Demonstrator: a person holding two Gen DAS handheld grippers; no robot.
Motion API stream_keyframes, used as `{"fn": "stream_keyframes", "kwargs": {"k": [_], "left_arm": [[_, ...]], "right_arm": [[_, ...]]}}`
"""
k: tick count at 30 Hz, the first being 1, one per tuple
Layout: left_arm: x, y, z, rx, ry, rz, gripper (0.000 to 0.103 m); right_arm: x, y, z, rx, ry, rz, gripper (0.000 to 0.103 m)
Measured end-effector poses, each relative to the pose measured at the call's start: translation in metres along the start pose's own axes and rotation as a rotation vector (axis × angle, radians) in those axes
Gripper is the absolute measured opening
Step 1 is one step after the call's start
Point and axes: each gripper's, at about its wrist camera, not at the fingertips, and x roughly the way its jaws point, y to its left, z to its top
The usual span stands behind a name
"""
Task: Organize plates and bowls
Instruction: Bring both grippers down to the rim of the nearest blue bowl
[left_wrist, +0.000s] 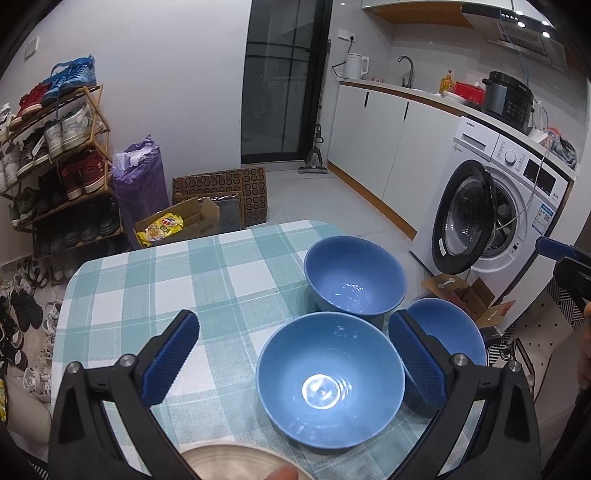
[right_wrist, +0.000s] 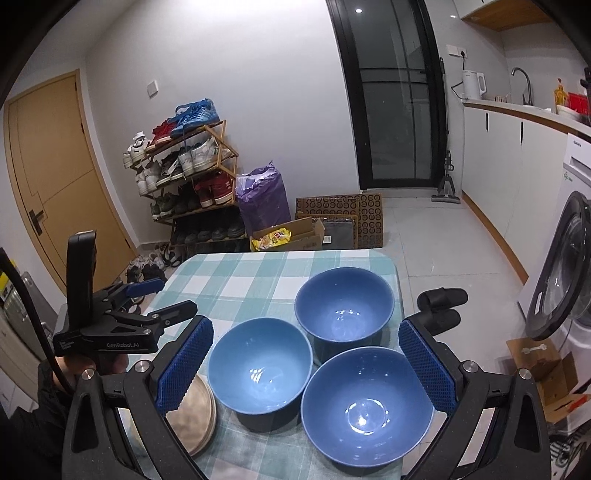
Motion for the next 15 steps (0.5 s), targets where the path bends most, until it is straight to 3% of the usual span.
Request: {"fn": "stream_keyframes", "kwargs": {"k": [15], "left_arm": [[0.053,-0.016,0.027,0.021,0.044,-0.030,0.103]], "right_arm": [[0.040,-0.049,0.011,0.062,0.052,-0.041,0.102]]}}
